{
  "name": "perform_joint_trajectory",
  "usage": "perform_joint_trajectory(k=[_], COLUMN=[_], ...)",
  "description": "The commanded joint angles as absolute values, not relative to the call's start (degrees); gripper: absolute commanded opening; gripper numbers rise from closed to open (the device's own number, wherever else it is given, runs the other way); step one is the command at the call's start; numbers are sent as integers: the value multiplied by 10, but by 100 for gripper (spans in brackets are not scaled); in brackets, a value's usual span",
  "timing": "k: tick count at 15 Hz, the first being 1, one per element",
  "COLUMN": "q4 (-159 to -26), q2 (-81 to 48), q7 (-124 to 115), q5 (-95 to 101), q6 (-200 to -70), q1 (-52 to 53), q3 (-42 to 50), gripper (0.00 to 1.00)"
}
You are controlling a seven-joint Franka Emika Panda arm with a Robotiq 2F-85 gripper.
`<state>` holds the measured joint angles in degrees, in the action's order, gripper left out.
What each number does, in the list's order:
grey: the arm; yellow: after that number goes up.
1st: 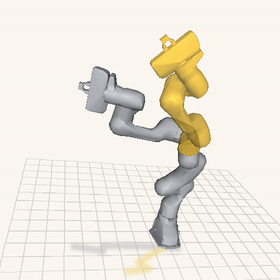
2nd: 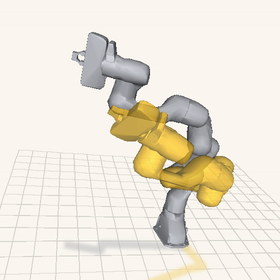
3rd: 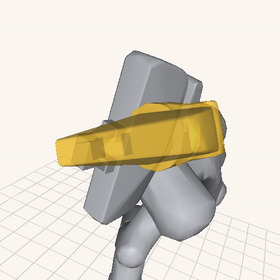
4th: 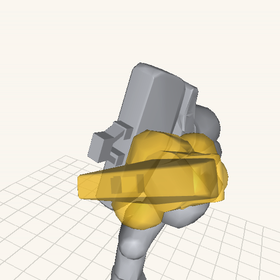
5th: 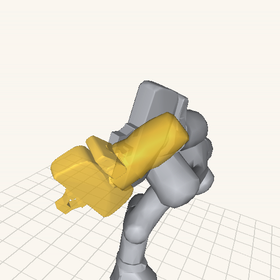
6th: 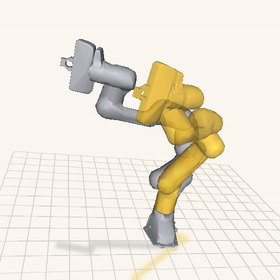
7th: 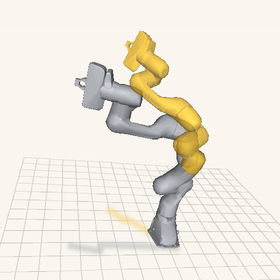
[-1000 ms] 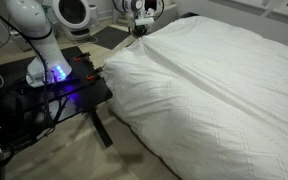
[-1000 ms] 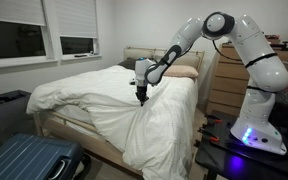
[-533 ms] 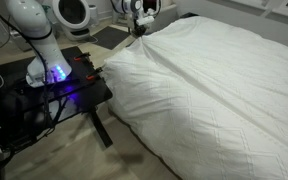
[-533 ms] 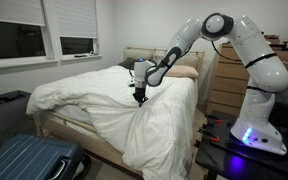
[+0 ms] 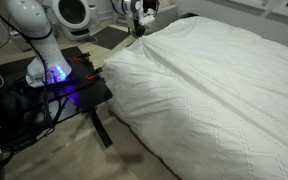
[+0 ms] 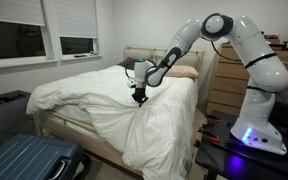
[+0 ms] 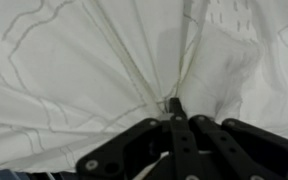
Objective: Straighten the beddings on the bottom right corner of the bed
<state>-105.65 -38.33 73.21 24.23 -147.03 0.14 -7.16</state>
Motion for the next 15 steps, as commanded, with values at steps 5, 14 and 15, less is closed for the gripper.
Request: perform_joint_trajectory(k=[5, 14, 15], q4=[-1032, -979, -977], q2=[-396, -428, -429], q7=[615, 487, 485], q5=[209, 210, 211], q6=[-1486, -1470, -1469], q1=[64, 79, 79], q3=[-74, -78, -79], gripper=[1, 1, 1])
